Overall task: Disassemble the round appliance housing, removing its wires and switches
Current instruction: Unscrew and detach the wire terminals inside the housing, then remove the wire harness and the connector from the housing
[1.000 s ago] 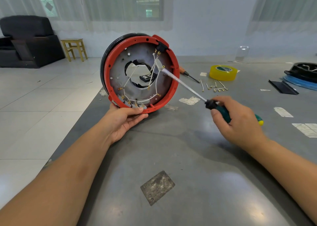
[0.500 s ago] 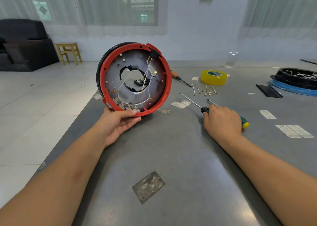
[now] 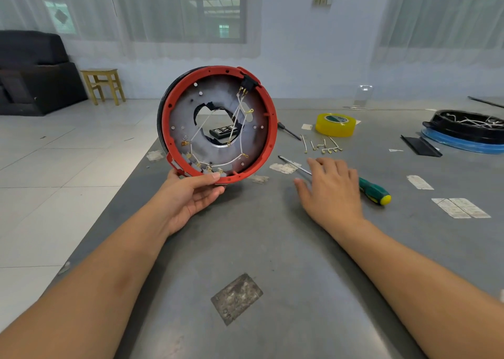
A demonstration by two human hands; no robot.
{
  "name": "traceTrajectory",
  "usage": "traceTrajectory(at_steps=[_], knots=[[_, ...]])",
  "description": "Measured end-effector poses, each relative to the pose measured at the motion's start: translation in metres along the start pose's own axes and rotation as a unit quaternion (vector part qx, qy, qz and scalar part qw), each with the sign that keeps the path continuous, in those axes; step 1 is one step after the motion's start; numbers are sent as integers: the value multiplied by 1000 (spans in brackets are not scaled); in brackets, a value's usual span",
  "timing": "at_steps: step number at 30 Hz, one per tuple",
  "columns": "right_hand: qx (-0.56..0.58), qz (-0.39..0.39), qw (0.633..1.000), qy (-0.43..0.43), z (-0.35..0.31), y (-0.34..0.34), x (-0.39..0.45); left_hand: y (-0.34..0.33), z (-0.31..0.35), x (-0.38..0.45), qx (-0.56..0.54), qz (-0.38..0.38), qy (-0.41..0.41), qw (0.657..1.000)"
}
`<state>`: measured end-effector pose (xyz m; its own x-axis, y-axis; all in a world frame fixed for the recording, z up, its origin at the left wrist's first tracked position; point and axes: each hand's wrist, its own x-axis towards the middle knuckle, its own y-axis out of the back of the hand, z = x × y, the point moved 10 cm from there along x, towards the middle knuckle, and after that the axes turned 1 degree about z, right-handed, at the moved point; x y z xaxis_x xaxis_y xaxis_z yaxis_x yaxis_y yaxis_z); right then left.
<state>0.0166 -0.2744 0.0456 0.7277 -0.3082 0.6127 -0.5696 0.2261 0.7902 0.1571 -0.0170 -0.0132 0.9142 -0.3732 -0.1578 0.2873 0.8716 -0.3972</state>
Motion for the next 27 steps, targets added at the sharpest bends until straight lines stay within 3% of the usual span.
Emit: traceTrajectory(at_steps=[2, 3, 7, 10, 13, 16, 19, 22, 25, 27], knots=[[194, -12, 981, -24, -23, -3, -4, -3, 0, -2, 7, -4, -1, 1000], [297, -28, 953, -55, -32, -7, -6, -5, 0, -3, 6, -7, -1, 1000], [582, -127, 781, -184, -77, -40, -11, -24, -9, -10, -34, -41, 19, 998], [713, -166, 647, -216, -109, -59, -10, -39, -18, -15, -63, -65, 47, 995], [767, -134, 582, -236, -110, -63, -3, -44, -22, -20, -39, -99, 74, 992], [790, -110, 548, -253, -99, -66, 4, -34, -22, -20, 79, -122, 99, 984], [785, -97, 552, -263, -85, -65, 8, -9, -7, -12, 152, -66, 70, 984], [761, -109, 584, -261, -74, -64, 12, 13, 17, -4, 120, 14, -13, 993], [745, -112, 602, -264, -62, -64, 16, 25, 39, -3, 54, 36, -94, 993], [730, -105, 617, -273, -52, -65, 18, 32, 43, -4, 12, 44, -98, 994]])
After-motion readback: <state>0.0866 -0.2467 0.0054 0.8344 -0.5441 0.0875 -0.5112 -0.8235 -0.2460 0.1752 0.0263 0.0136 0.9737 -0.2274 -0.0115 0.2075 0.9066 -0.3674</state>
